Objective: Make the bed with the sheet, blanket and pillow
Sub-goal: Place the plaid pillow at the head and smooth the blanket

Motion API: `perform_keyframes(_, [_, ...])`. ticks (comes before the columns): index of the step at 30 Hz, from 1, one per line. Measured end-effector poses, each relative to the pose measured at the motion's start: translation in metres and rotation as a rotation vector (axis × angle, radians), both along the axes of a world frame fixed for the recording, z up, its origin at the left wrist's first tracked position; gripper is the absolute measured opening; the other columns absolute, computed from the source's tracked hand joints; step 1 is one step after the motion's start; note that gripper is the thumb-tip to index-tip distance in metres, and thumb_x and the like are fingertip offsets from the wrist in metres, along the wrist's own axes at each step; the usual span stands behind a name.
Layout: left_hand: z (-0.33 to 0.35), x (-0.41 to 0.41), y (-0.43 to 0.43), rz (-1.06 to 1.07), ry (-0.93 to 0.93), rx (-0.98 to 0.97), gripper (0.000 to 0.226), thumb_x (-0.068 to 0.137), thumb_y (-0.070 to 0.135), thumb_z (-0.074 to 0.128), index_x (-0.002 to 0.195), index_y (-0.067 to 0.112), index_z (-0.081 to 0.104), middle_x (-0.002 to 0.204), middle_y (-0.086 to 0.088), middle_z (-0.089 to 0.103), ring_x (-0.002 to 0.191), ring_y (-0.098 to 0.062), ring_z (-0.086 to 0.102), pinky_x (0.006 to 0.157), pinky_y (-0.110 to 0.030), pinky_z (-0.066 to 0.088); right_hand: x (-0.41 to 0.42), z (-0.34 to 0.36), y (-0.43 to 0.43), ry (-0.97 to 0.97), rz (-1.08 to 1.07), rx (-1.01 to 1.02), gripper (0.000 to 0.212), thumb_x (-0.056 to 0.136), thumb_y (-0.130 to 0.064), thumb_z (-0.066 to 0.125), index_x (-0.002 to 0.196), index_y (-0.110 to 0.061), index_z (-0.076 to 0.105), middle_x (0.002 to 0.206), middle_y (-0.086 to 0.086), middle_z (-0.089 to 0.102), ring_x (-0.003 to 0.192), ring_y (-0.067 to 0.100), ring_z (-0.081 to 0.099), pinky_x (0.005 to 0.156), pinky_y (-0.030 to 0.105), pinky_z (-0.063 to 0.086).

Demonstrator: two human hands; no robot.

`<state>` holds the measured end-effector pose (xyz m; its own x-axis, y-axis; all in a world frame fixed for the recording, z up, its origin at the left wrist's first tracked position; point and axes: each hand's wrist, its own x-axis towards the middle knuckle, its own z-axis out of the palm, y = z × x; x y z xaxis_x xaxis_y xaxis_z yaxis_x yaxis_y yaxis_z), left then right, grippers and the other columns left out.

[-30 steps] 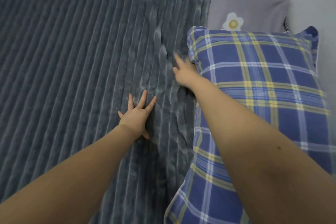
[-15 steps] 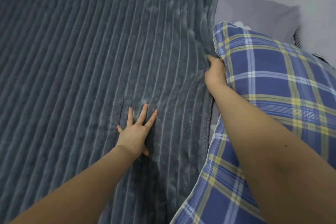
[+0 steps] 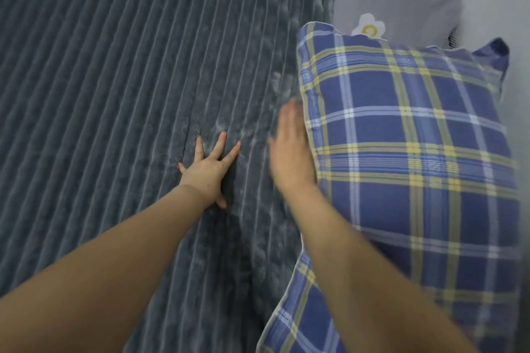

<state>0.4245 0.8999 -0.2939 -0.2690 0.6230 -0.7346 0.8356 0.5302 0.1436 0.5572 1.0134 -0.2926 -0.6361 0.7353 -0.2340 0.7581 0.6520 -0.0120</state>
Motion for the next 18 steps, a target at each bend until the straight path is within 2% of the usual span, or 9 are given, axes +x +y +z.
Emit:
perform_keyframes(1, [0.002,0.001,0.0,-0.008,-0.001,0.004,0.139,0.06,0.026,0.089,0.144,0.05,-0.019,0.148,0.019,-0.041,0.14,-0.038,-0.031,0.1,-0.081,0.012,0.016,-0.011,-0.026,0.142,0.045,0.045,0.067,0.098,-0.038,0.032,0.152,-0.003,0.014,0.16,0.018,0.011,0.148,0.035,0.01,0.119,0.052,0.017])
perform_keyframes(3, [0.007,0.005,0.0,-0.011,0.013,0.009,0.138,0.061,0.027,0.089,0.144,0.049,-0.019,0.151,0.016,-0.038,0.142,-0.038,-0.029,0.101,-0.08,0.012,0.05,-0.008,-0.084,0.178,0.011,-0.105,0.065,0.102,-0.037,0.031,0.154,-0.012,0.003,0.162,0.001,-0.005,0.15,0.02,-0.001,0.123,0.041,0.008])
perform_keyframes(6, [0.016,0.022,-0.007,-0.025,0.099,0.042,0.123,0.075,0.018,0.08,0.148,0.043,-0.015,0.155,0.007,-0.033,0.145,-0.035,-0.023,0.102,-0.079,0.01,0.09,-0.007,-0.144,0.14,-0.259,-0.405,0.062,0.103,-0.017,0.033,0.153,-0.009,-0.003,0.162,0.006,-0.008,0.149,0.023,-0.001,0.121,0.023,0.009])
perform_keyframes(8, [0.02,0.047,-0.019,-0.061,0.108,0.082,0.1,0.086,0.006,0.062,0.152,0.037,-0.006,0.158,0.0,-0.027,0.147,-0.032,-0.017,0.103,-0.079,0.009,0.096,0.011,-0.166,0.188,-0.437,-0.421,0.062,0.1,-0.015,0.033,0.15,0.005,0.003,0.159,0.023,0.001,0.147,0.037,0.004,0.122,0.031,0.013])
perform_keyframes(9, [0.02,0.062,-0.029,-0.082,0.073,0.107,0.091,0.086,0.004,0.055,0.153,0.034,0.0,0.159,-0.004,-0.023,0.148,-0.03,-0.013,0.105,-0.077,0.009,0.099,0.027,-0.174,0.112,-0.386,-0.415,0.062,0.098,-0.017,0.037,0.149,0.007,0.011,0.158,0.026,0.003,0.147,0.04,0.003,0.122,0.039,0.013])
perform_keyframes(12, [0.024,0.11,-0.066,0.109,-0.327,0.224,0.063,0.09,0.004,0.048,0.149,0.02,0.032,0.162,-0.012,0.008,0.149,-0.03,0.012,0.114,-0.065,0.012,0.118,0.082,-0.184,0.404,-0.084,-0.342,0.04,0.09,-0.007,0.05,0.13,-0.006,0.057,0.149,0.012,0.041,0.141,0.025,0.035,0.113,0.035,0.036])
perform_keyframes(15, [0.042,0.155,-0.088,0.67,-0.751,0.461,0.029,0.097,0.01,0.051,0.124,0.01,0.06,0.128,-0.007,0.062,0.128,-0.027,0.052,0.112,-0.043,0.036,0.169,0.135,-0.138,0.744,-0.102,0.173,0.028,0.09,-0.01,0.049,0.112,-0.009,0.067,0.12,0.008,0.063,0.113,0.022,0.057,0.102,0.028,0.043])
perform_keyframes(16, [0.053,0.166,-0.089,0.8,-0.83,0.486,0.029,0.096,0.026,0.055,0.122,0.016,0.06,0.118,0.002,0.067,0.122,-0.02,0.057,0.108,-0.037,0.041,0.19,0.146,-0.112,0.725,-0.222,0.262,0.029,0.092,-0.014,0.046,0.115,-0.011,0.064,0.12,0.008,0.062,0.111,0.022,0.056,0.102,0.024,0.039])
perform_keyframes(18, [0.078,0.182,-0.084,0.932,-1.032,0.45,0.074,0.076,0.059,0.066,0.137,0.022,0.045,0.109,0.029,0.065,0.112,0.003,0.059,0.092,-0.015,0.047,0.231,0.156,-0.058,0.614,-0.566,0.178,0.036,0.097,-0.028,0.042,0.127,-0.015,0.058,0.126,0.012,0.055,0.115,0.028,0.054,0.1,0.023,0.036])
